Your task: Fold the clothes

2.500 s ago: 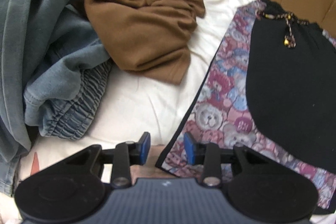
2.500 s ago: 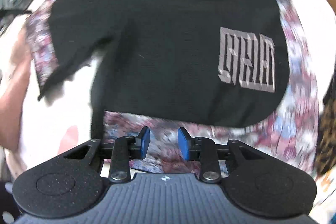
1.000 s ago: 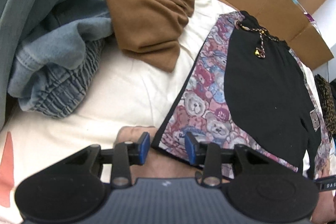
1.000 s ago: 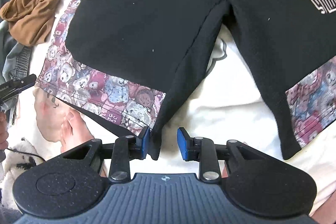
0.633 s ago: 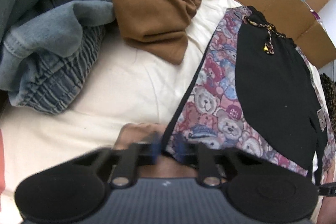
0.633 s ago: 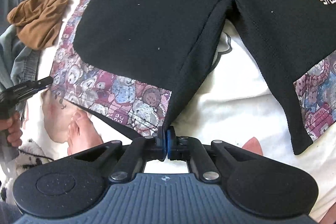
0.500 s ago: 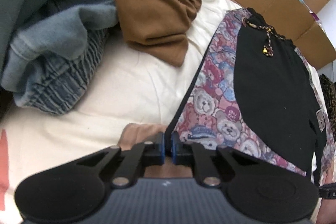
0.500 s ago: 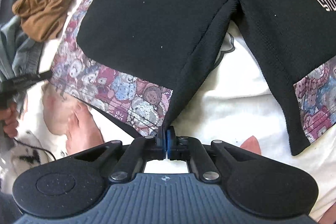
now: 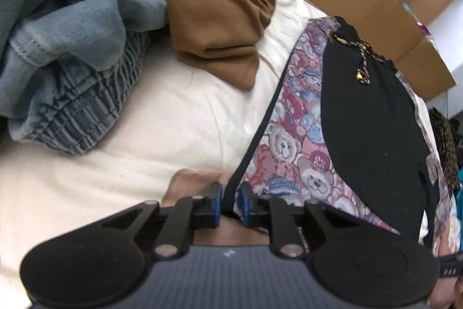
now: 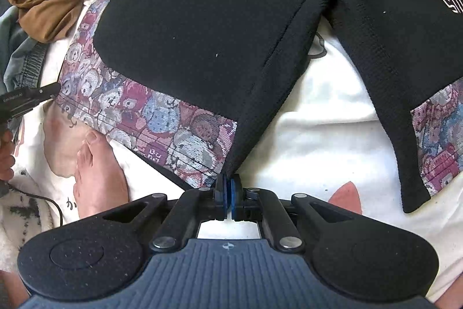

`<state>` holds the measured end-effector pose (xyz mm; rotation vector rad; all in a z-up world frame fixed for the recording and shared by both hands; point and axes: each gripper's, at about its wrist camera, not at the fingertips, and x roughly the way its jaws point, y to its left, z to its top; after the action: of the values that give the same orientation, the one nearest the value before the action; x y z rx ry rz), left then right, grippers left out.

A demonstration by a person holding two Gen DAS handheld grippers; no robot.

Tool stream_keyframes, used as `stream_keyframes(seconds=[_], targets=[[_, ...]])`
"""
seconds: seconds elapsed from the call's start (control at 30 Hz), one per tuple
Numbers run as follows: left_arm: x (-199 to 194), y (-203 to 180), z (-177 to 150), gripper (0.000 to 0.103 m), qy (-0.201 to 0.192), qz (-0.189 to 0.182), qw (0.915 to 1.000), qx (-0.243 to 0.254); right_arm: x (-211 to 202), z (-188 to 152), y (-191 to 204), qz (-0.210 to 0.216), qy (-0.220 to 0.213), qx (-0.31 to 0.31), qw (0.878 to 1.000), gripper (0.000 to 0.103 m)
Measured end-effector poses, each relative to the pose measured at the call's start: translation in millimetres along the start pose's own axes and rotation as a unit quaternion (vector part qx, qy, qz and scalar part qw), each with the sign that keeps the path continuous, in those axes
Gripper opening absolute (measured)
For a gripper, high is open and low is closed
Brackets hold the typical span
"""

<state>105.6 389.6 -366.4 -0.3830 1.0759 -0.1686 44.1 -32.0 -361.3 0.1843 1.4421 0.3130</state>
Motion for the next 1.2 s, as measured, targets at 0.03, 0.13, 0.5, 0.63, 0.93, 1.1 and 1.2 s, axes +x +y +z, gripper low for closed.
stream_keyframes(seconds=[0.03, 0.13, 0.5, 0.63, 0.93, 1.1, 1.2], targets=[[1, 2, -1, 0.022, -0.001, -0.008, 1.0, 0.0, 0, 0, 0, 0.0, 0.001, 0.002, 1.0, 0.001], [1, 3, -1, 0.032, 0.006, -0.031, 0.9995, -0.004, -7, -2, 0, 0.005, 0.0, 0.001, 1.0, 0.003], [0, 10, 1, 0.014, 0.009, -0.046, 0.998, -0.042, -45, 5, -4, 0.008, -0.038, -0.011, 0.999, 0.014], [-8, 10, 4, 0.009, 0.003, -0.045, 0.9969, -0.064, -61, 17, -5, -0.016, -0.074, -0.018, 0.997, 0.024], [-27, -12, 11, 0.007, -0.016, -0.068, 0.9933, -0.092, -81, 43, 10, -0.039, -0.125, -0.052, 0.99, 0.025], [-32, -22, 13, 0.006, -0.023, -0.082, 0.99, -0.113, -81, 47, 28, -0.042, -0.143, -0.079, 0.986, 0.025], [-38, -30, 14, 0.006, -0.031, -0.092, 0.9886, -0.115, -79, 48, 41, -0.03, -0.142, -0.095, 0.985, 0.025]])
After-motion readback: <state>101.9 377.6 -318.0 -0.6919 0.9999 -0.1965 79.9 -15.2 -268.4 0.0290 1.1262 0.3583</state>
